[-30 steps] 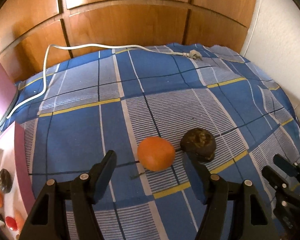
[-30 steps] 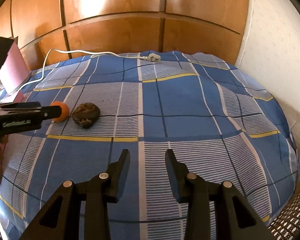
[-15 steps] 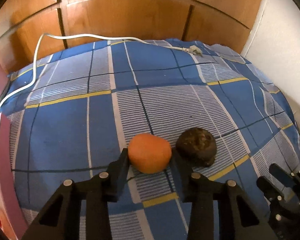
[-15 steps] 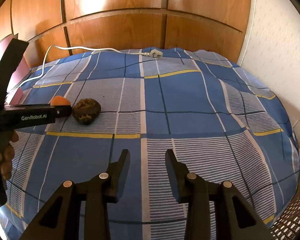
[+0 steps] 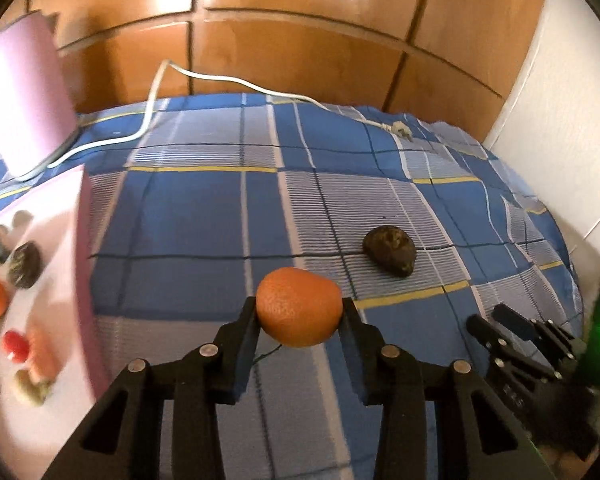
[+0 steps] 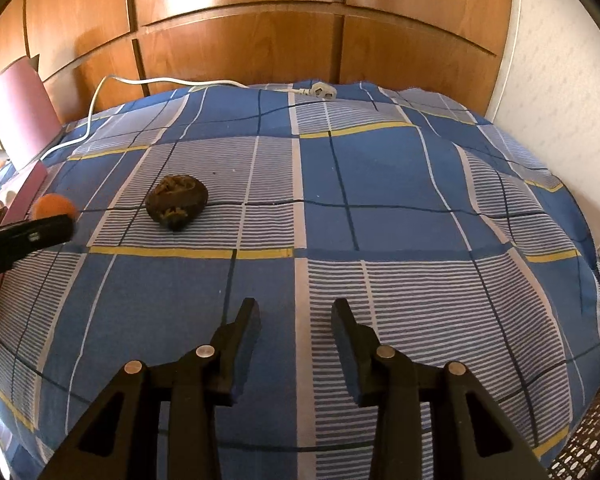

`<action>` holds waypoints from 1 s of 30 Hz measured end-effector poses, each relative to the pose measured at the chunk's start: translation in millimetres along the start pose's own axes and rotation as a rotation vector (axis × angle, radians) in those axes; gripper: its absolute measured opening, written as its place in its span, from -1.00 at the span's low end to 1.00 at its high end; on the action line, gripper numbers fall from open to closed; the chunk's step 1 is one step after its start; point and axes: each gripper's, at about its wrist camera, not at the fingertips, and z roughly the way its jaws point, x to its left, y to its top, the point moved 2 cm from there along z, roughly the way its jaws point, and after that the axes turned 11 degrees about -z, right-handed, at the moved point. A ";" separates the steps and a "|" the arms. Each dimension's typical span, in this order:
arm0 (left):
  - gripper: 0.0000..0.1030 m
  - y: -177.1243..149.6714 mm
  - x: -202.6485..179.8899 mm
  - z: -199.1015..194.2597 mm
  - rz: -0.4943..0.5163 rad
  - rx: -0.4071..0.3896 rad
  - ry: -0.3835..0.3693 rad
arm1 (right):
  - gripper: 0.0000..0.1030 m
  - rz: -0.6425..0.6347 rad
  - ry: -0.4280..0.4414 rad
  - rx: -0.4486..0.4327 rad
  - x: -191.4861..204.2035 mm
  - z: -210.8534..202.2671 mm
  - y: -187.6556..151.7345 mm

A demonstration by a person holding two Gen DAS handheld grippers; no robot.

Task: Organize fruits
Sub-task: 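Carry the orange into the tray with the left gripper and release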

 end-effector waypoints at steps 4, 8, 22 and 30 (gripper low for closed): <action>-0.24 -4.1 20.1 -26.4 -0.049 -0.036 0.011 | -0.07 0.001 -0.025 -0.005 0.8 0.5 -0.8; -0.23 -4.4 53.4 -55.4 -0.126 -0.095 0.047 | 0.02 0.008 -0.034 -0.011 -0.8 0.6 -1.4; -0.23 -21.7 180.2 -102.0 -0.386 -0.175 0.299 | 0.17 0.018 -0.061 -0.003 -2.5 1.7 -1.4; -0.23 -32.6 197.8 -98.7 -0.436 -0.174 0.337 | 0.17 0.015 -0.071 0.013 -1.1 2.6 -0.4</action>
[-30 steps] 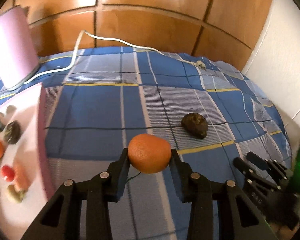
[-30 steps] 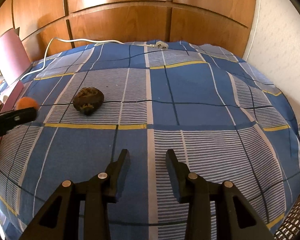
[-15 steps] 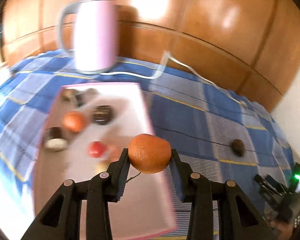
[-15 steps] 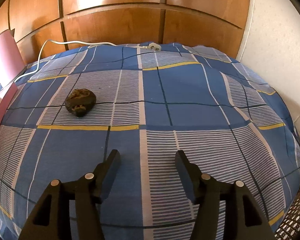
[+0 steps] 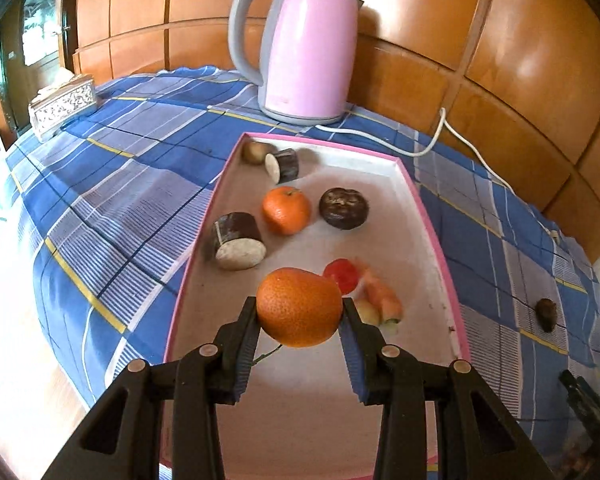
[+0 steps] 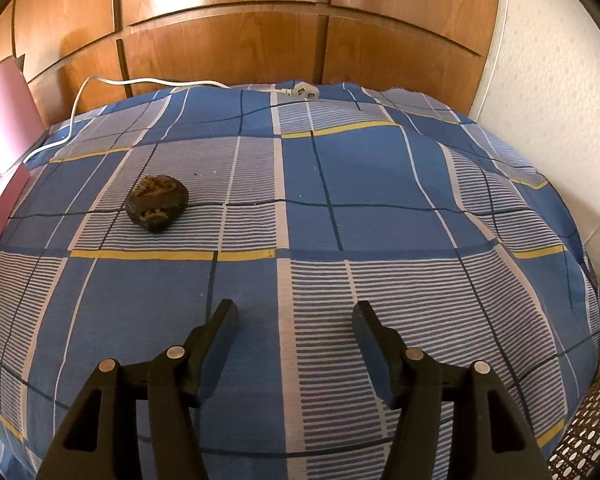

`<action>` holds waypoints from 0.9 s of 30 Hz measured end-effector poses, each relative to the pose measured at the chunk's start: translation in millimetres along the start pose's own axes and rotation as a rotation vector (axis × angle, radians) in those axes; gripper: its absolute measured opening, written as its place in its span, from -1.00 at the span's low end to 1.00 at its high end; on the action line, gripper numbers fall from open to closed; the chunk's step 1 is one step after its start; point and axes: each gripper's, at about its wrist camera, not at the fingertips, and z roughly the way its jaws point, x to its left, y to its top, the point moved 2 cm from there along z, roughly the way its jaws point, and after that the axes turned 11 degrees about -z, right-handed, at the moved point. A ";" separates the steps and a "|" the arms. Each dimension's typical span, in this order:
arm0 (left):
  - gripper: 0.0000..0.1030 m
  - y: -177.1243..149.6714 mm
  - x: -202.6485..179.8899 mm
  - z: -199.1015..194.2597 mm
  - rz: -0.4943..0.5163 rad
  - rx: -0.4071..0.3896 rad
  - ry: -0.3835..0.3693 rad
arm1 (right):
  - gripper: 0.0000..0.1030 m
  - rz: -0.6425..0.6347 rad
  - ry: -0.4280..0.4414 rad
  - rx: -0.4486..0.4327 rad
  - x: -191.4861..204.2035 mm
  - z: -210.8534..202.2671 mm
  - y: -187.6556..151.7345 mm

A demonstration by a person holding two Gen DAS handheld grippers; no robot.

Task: Organize fruits
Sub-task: 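Carry the orange into the tray with the left gripper and release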

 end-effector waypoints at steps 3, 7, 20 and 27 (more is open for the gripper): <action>-0.23 0.1 4.2 -0.4 -0.006 -0.002 0.001 | 0.17 -0.003 -0.004 0.005 0.4 0.5 0.8; -0.23 0.0 6.8 -0.5 -0.003 -0.009 0.004 | 0.17 -0.005 -0.010 0.008 1.3 0.0 0.7; 0.09 0.7 11.8 -5.0 -0.016 -0.042 0.044 | 0.17 -0.006 -0.017 0.010 2.7 -0.2 0.6; 0.41 -0.7 4.5 -20.8 -0.016 -0.086 0.016 | 0.17 -0.009 -0.017 0.013 2.8 -0.1 0.8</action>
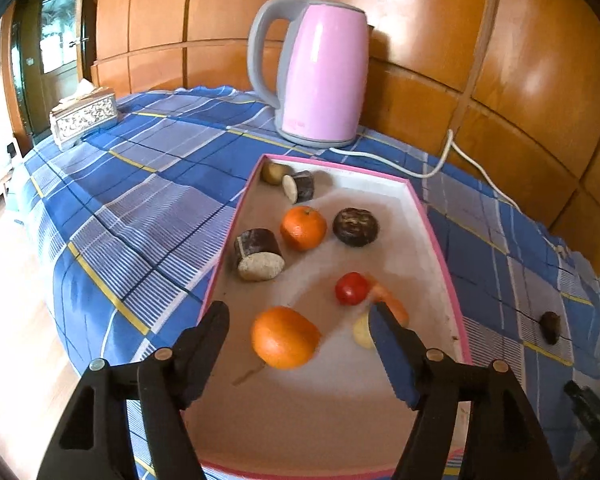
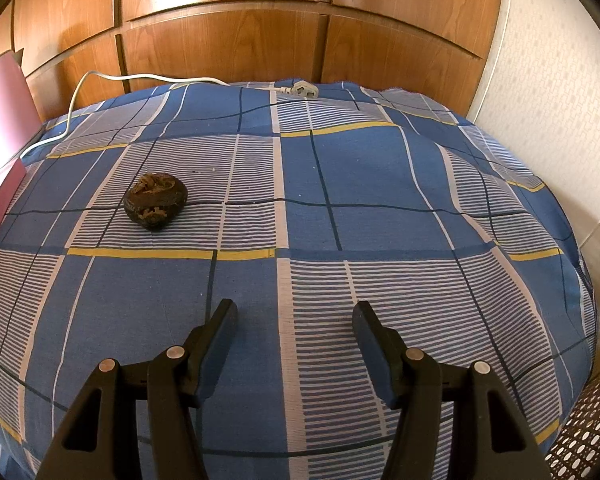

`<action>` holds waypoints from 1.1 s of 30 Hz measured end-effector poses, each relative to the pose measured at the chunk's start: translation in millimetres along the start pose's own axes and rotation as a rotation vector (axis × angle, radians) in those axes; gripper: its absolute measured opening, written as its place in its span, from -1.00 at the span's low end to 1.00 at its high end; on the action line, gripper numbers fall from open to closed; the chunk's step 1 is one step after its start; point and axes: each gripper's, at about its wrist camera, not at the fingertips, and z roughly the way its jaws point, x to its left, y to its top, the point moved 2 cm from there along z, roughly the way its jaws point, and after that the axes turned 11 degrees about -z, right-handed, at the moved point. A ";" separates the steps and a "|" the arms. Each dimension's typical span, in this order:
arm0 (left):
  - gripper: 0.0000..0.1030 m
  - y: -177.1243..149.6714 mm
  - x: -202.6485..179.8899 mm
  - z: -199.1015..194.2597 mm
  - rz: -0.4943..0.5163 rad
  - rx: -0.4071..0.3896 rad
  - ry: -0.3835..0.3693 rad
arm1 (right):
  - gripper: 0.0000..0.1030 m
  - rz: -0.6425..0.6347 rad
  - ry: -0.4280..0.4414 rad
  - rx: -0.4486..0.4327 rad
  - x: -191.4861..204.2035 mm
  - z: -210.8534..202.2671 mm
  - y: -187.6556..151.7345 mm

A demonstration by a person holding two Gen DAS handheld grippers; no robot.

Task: Organize fruits
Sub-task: 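Carry the orange into the tray with the left gripper and release, then reach the right gripper to the dark round fruit and grasp it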

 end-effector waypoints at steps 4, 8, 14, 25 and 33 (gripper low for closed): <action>0.46 -8.1 -7.9 -7.0 0.027 -0.002 -0.019 | 0.17 -0.015 -0.003 0.013 0.7 0.5 2.1; 0.46 -18.8 -15.6 -10.4 0.059 0.011 -0.038 | 0.18 -0.022 0.007 0.033 0.5 1.8 5.3; 0.46 -27.5 -20.7 -10.9 0.078 0.028 -0.048 | 0.18 -0.040 0.046 0.030 4.3 0.1 13.8; 0.46 -36.1 -23.0 -10.8 0.091 0.055 -0.061 | 0.18 -0.161 0.184 -0.053 45.2 -3.9 62.5; 0.46 -36.2 -23.0 -12.2 0.093 0.054 -0.063 | 0.19 -0.297 0.179 -0.014 73.4 20.0 82.7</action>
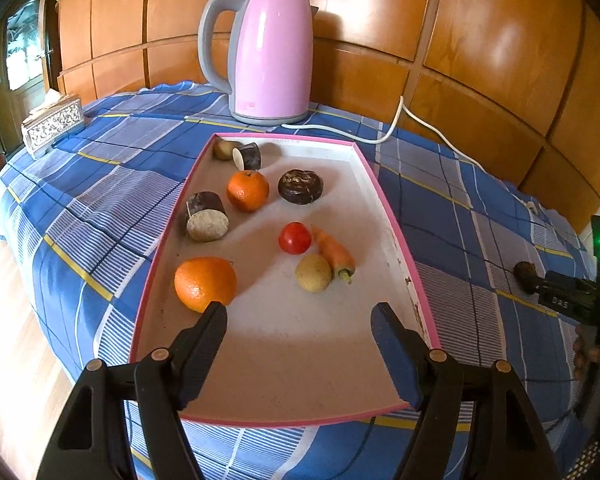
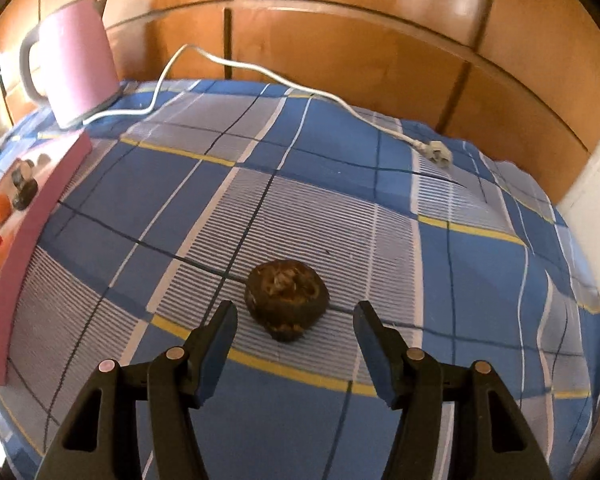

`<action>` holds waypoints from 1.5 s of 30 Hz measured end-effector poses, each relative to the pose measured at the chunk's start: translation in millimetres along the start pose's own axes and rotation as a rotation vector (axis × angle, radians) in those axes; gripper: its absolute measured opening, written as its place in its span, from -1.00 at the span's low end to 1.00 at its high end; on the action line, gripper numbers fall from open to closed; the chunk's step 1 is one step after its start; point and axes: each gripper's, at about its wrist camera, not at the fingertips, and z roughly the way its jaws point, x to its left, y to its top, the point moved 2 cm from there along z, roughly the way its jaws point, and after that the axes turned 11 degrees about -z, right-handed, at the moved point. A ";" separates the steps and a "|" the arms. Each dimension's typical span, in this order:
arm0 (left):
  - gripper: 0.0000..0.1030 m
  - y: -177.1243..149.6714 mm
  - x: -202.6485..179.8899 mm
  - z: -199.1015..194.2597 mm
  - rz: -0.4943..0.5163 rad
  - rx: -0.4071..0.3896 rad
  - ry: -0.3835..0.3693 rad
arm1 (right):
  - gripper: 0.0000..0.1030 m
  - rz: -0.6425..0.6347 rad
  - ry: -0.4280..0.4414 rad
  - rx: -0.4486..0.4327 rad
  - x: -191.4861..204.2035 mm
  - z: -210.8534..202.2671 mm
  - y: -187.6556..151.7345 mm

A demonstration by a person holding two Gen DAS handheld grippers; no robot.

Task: Organize fruits
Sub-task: 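Reach the right gripper to the dark round fruit and grasp it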

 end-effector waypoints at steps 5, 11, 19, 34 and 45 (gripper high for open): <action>0.46 1.2 1.9 1.9 -0.008 0.002 0.003 | 0.19 -0.034 -0.014 0.019 0.3 10.7 5.3; 0.46 1.6 3.3 2.5 -0.005 0.004 0.004 | 0.19 -0.044 -0.003 0.033 1.3 19.1 6.7; 0.46 1.2 3.3 3.3 -0.002 0.008 0.006 | -0.01 -0.017 0.043 0.034 -0.5 24.4 5.4; 0.46 3.7 6.7 -3.2 -0.015 -0.010 0.003 | -0.02 -0.023 0.122 0.006 22.4 1.7 2.0; 0.46 24.4 43.3 -18.1 -0.105 -0.080 0.051 | -0.02 -0.153 0.281 -0.104 90.0 -47.2 31.4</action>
